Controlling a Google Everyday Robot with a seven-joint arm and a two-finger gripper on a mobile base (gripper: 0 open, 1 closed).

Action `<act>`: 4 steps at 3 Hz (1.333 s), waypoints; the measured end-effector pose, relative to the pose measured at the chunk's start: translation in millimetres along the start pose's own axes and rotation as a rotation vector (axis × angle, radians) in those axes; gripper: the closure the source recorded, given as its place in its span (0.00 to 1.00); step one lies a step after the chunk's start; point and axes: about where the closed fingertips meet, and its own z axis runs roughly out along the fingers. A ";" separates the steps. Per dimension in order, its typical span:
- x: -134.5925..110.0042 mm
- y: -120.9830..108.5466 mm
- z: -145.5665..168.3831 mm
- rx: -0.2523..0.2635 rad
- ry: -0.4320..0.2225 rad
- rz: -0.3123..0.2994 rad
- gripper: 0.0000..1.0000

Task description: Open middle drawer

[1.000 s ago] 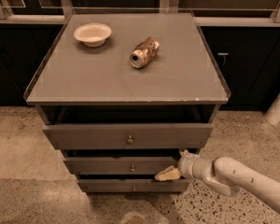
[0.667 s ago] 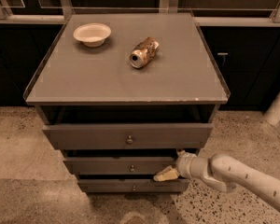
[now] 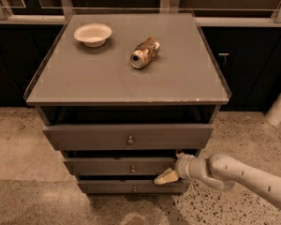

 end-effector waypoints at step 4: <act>24.1 88.8 -55.6 -0.331 0.240 -0.044 0.00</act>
Offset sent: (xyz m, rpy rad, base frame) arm -0.0894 -0.0072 -0.0015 -0.1801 0.2011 0.3085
